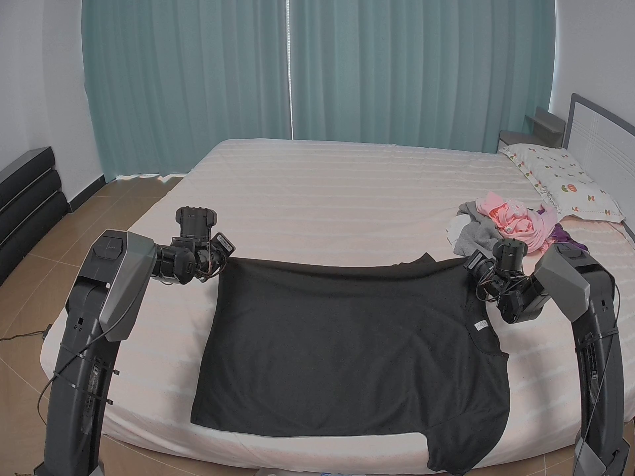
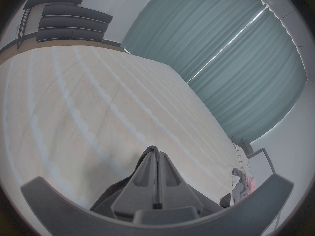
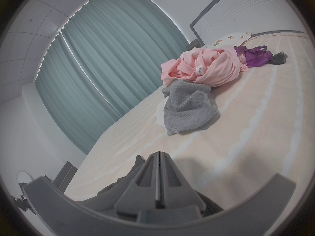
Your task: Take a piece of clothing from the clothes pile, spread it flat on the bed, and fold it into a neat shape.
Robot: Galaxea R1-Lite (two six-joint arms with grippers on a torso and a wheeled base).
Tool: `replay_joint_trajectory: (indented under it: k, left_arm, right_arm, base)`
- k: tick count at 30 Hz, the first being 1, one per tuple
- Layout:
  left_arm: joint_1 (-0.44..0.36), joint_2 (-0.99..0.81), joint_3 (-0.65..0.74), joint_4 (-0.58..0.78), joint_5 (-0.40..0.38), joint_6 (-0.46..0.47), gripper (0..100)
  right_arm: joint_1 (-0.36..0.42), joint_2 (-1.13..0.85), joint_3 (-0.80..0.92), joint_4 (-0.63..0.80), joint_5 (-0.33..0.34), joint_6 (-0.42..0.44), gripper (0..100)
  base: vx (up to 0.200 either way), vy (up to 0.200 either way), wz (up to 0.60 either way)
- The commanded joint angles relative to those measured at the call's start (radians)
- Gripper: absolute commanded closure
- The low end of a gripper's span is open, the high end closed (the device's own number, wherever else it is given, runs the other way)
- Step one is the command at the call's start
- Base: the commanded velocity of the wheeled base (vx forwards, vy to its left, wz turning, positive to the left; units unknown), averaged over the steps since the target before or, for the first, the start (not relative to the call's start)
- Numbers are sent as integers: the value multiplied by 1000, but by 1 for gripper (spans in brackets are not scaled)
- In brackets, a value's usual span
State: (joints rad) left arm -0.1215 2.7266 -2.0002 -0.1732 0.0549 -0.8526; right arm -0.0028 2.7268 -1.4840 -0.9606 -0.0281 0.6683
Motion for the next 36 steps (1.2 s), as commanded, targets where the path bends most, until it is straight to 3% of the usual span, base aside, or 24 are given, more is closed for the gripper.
replay_joint_trajectory:
  k: [1, 9, 10, 11, 18, 22, 27, 29, 30, 36]
  left_arm:
    - [-4, 30, 0, 1, 0, 0, 100]
    - [-7, 36, 0, 9, 0, 0, 100]
    - [-7, 36, 0, 8, 0, 0, 100]
    - [-7, 36, 0, 9, 0, 0, 0]
    - [3, -22, 17, 26, 16, -5, 0]
    - [22, -189, 193, 55, 2, -10, 0]
    - [23, -433, 534, 44, -83, -5, 0]
    - [23, -496, 606, 41, -110, -8, 0]
    - [17, -581, 706, 35, -138, -10, 0]
    - [-15, -783, 977, 32, -135, -14, 0]
  right_arm:
    - [4, 25, -2, -3, 0, -7, 100]
    - [4, 28, 5, 2, 2, -9, 100]
    - [6, 28, 7, 0, 2, -9, 0]
    - [6, 27, 7, -1, 4, -9, 0]
    - [-13, -90, 96, -18, 17, 8, 0]
    - [-16, -251, 312, -69, 106, 28, 0]
    - [17, -434, 651, -139, 208, 30, 0]
    - [27, -466, 723, -151, 221, 31, 0]
    - [43, -504, 821, -170, 229, 33, 0]
    - [89, -562, 1094, -294, 220, 27, 0]
  base:
    - [0, 0, 0]
    - [0, 0, 0]
    - [0, 0, 0]
    - [0, 0, 0]
    - [0, 0, 0]
    - [0, 0, 0]
    - [0, 0, 0]
    - [0, 0, 0]
    - [0, 0, 0]
    - [0, 0, 0]
